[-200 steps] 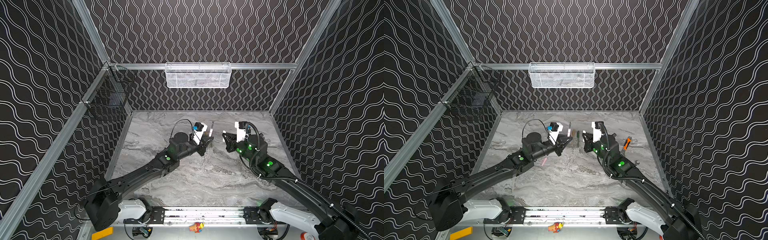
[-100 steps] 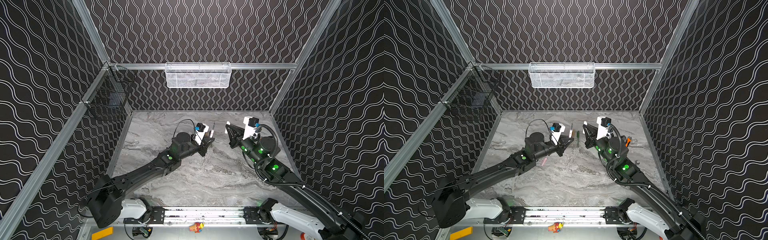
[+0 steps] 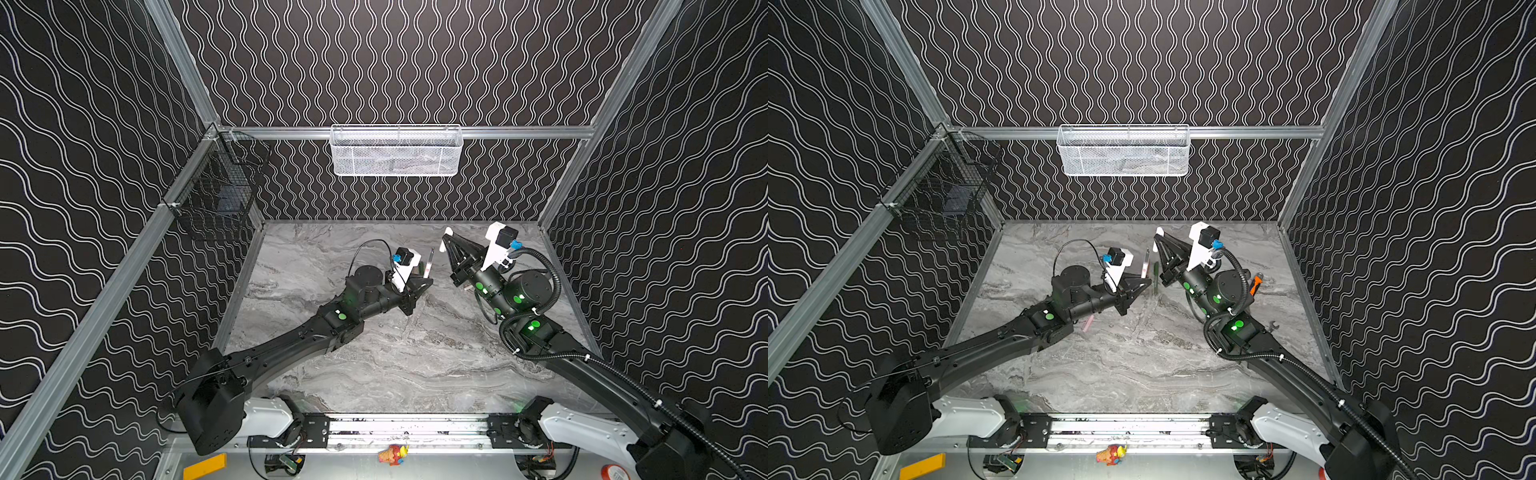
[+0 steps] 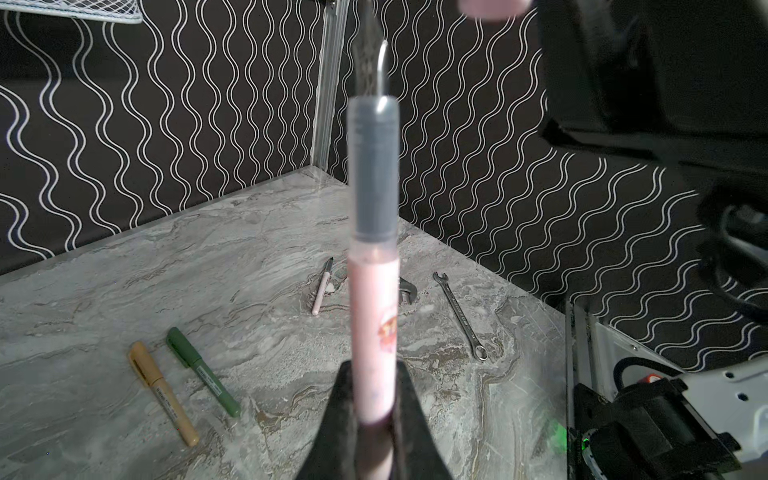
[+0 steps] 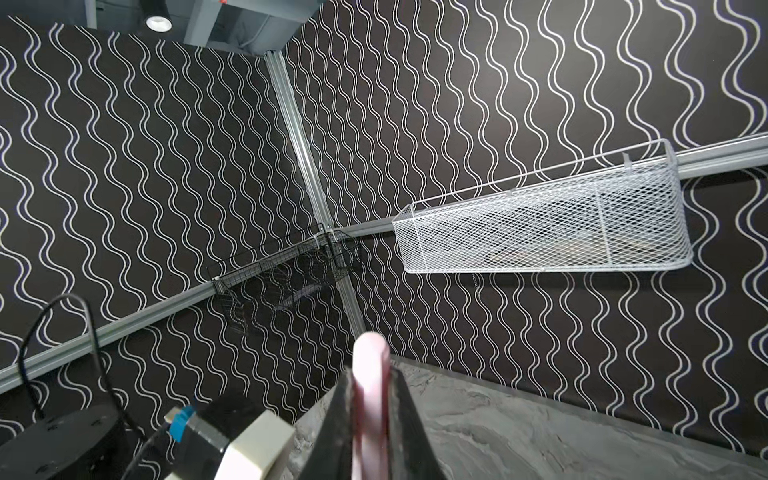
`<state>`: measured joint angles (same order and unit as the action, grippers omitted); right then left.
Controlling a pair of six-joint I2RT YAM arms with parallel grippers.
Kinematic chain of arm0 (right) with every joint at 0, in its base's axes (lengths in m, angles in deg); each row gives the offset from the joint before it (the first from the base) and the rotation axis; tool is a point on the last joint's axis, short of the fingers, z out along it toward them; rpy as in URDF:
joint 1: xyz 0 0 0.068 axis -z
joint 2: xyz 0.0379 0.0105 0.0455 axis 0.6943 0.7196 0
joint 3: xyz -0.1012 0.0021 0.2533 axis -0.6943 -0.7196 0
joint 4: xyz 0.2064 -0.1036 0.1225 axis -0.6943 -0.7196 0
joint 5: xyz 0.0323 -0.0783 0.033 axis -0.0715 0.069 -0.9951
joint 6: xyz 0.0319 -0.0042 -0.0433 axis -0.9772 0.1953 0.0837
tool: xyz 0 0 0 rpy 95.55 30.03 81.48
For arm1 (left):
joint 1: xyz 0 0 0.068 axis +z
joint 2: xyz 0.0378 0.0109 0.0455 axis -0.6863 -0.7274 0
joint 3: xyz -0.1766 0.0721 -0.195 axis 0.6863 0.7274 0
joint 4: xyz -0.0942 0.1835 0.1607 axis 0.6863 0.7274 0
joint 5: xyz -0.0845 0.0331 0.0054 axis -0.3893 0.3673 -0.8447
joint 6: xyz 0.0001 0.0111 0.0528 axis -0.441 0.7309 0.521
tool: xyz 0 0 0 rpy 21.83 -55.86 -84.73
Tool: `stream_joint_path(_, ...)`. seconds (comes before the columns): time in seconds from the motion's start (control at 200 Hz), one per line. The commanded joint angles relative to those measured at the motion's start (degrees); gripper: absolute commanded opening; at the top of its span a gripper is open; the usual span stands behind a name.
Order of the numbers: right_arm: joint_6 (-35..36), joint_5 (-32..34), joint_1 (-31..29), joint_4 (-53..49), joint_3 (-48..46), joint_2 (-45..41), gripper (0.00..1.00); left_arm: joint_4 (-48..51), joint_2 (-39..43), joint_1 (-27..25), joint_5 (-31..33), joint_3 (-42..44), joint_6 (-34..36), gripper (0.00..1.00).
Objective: Insert the pens into the pen caps
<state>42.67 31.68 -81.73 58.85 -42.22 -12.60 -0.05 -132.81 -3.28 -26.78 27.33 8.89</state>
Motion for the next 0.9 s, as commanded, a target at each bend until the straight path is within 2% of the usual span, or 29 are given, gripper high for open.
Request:
stream_joint_path(0.0, -0.6, 0.7, 0.0, 6.4, 0.5, 0.8, 0.08, -2.3, -0.3, -0.3, -0.7, -0.3, -0.4, 0.00)
stream_joint_path(0.3, -0.7, 0.7, 0.0, 5.3, 2.2, 3.5, 0.08, -2.3, -0.1, -0.9, -0.3, -0.2, 0.1, 0.00)
stream_joint_path(0.896, -1.6, 0.4, 0.1, 3.2, 0.6, 3.6, 0.08, -1.6, 0.4, -1.0, 0.3, -0.4, 0.8, 0.00)
